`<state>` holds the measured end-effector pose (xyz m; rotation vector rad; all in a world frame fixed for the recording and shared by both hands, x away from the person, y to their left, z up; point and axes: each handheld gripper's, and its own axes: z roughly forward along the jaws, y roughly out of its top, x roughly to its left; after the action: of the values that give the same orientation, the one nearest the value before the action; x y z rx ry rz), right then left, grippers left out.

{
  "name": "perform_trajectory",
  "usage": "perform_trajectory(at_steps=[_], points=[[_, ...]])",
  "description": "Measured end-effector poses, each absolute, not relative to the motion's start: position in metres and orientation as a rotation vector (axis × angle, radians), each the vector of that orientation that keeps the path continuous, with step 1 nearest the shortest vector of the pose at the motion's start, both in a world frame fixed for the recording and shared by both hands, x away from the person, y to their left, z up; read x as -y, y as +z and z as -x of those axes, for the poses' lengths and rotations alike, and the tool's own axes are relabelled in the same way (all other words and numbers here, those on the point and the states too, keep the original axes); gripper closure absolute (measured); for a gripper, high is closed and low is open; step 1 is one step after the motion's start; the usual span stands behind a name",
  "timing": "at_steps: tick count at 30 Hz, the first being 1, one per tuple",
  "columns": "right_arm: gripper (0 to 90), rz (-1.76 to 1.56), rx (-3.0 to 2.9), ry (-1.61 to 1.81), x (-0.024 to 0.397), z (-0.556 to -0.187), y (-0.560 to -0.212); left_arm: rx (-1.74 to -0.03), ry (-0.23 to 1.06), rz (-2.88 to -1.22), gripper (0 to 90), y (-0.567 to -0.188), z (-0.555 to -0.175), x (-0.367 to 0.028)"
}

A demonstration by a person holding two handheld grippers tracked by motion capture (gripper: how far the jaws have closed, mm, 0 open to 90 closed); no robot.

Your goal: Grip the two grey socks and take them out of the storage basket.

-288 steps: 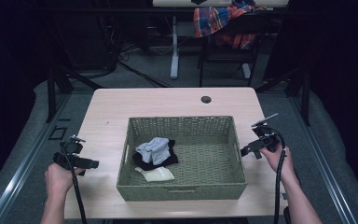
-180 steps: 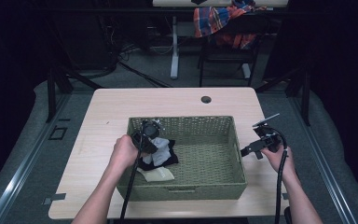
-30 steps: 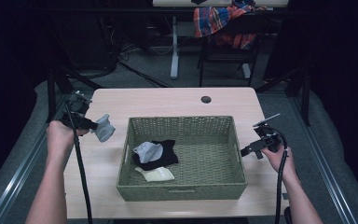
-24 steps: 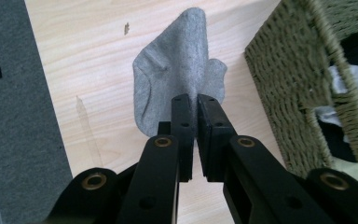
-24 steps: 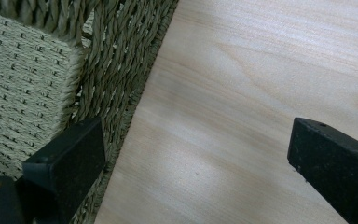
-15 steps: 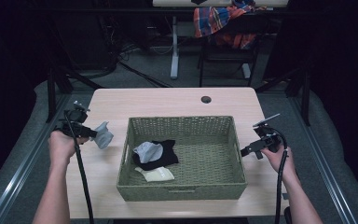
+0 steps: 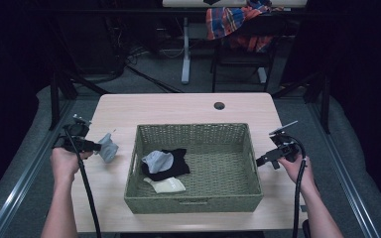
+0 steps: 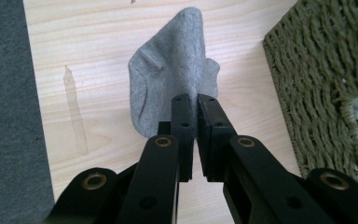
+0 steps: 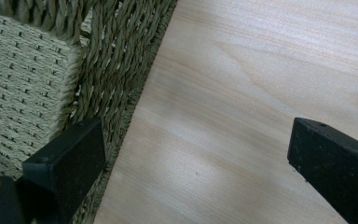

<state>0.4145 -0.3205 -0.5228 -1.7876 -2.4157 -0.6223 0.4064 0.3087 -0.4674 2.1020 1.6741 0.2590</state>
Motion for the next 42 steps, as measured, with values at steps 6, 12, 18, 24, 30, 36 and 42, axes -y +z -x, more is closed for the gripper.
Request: perform_trajectory(at_steps=[6,12,18,24,30,36,42], points=[[3.9,1.767,2.426,-0.605,0.321,-0.415,-0.522,-1.684,0.251,-2.120,86.0,-0.473,-0.407,-0.307],[3.9,1.768,2.425,-0.607,0.321,-0.415,-0.523,-1.708,0.215,-2.152,85.8,-0.485,-0.410,-0.307],[3.9,1.768,2.425,-0.607,0.321,-0.415,-0.523,-1.740,0.156,-2.139,85.2,-0.497,-0.412,-0.311],[3.9,1.768,2.424,-0.607,0.321,-0.415,-0.523,-1.745,0.172,-2.125,71.1,-0.492,-0.410,-0.315],[3.9,1.769,2.425,-0.607,0.321,-0.415,-0.523,-1.755,0.220,-2.079,39.0,-0.475,-0.405,-0.318],[3.9,1.767,2.426,-0.602,0.320,-0.415,-0.523,-1.721,0.269,-2.086,18.8,-0.457,-0.401,-0.312],[3.9,1.770,2.425,-0.603,0.321,-0.415,-0.523,-1.676,0.285,-2.117,14.9,-0.444,-0.398,-0.303]])
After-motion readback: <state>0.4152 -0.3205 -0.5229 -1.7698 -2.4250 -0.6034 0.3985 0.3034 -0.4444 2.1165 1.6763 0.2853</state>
